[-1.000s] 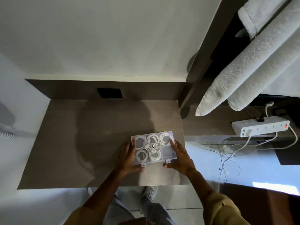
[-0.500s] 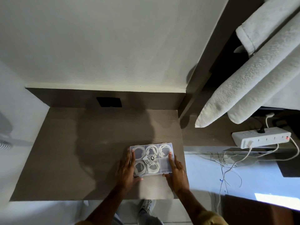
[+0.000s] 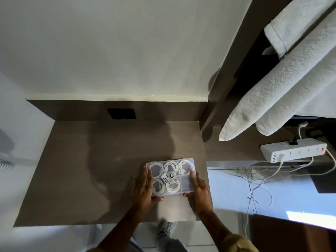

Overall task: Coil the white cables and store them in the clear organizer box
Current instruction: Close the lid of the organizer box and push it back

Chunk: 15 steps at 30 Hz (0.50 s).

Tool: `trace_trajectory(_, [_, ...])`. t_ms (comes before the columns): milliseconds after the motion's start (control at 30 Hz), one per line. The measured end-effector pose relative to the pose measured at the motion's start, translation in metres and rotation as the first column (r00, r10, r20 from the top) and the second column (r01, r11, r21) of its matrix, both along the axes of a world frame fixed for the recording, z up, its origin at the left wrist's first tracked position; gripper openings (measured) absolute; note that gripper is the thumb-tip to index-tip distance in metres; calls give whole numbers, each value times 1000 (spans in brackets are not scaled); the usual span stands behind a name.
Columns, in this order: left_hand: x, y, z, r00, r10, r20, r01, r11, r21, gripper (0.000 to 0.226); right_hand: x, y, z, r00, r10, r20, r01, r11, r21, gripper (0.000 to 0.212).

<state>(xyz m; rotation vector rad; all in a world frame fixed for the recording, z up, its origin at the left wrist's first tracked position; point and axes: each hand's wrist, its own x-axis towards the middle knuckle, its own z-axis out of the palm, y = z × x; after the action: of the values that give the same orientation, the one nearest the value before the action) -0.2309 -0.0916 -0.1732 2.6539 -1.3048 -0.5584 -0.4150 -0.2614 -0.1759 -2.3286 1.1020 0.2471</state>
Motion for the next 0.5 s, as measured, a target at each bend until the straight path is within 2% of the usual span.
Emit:
trace_trajectory(167, [2, 0, -5, 998, -28, 61, 27, 999, 32, 130, 1, 0, 6, 1000, 5, 6, -5, 1000, 8, 112])
trace_trajectory(300, [6, -4, -9, 995, -46, 84, 47, 999, -3, 131, 3, -4, 9, 1000, -9, -9, 10, 999, 34, 109])
trace_trajectory(367, [14, -11, -11, 997, -10, 79, 13, 999, -35, 120, 11, -12, 17, 1000, -11, 8, 11, 998, 62, 106])
trace_trajectory(500, [36, -44, -11, 976, 211, -53, -216, 963, -160, 81, 35, -41, 25, 989, -41, 143, 28, 996, 90, 81])
